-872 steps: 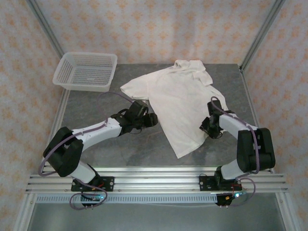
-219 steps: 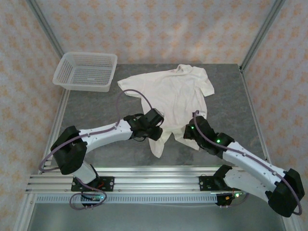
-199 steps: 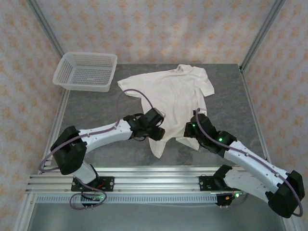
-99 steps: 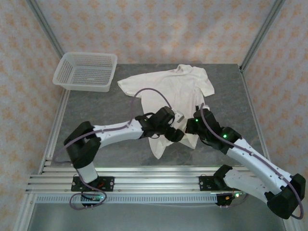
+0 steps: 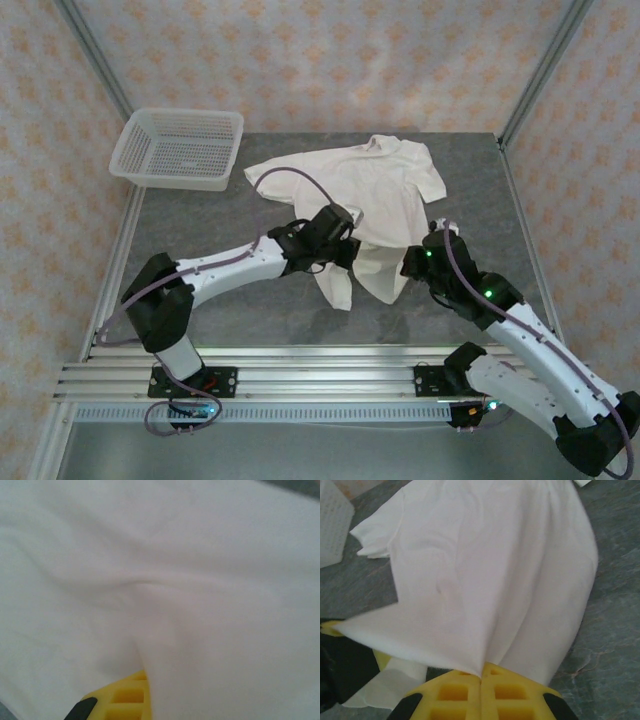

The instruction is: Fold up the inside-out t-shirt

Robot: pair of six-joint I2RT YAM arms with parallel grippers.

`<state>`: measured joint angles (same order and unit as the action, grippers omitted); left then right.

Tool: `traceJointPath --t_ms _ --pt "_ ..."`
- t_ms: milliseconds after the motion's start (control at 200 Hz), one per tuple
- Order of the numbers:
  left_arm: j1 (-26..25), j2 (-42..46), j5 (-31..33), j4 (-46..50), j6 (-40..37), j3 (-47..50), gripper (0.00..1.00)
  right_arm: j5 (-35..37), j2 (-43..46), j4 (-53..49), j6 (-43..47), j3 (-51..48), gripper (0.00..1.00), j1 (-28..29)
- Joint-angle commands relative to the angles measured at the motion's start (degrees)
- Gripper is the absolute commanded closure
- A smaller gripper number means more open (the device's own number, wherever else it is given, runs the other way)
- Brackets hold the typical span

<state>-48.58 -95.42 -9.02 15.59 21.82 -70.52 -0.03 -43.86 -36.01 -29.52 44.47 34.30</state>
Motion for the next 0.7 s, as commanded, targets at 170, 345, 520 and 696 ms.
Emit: traceJointPath --t_ms 170,345,520,696 --pt "-0.32 1.02 -9.17 2.82 -3.67 -0.31 0.33 -4.43 1.18 4.37 1.70 0.92 1.00 -0.03" --pt "-3.43 2.44 -6.58 2.36 -14.39 -0.99 0.22 -7.40 -0.48 5.83 2.34 2.52 1.00 -0.03" --pt "-3.63 -3.27 -3.86 2.22 -14.08 -6.33 0.23 -6.13 -0.44 4.78 2.05 3.80 1.00 -0.03" --pt "-3.76 -4.10 -9.20 -2.52 -12.49 -4.20 0.26 -1.16 -0.18 1.67 1.30 4.31 1.00 -0.07"
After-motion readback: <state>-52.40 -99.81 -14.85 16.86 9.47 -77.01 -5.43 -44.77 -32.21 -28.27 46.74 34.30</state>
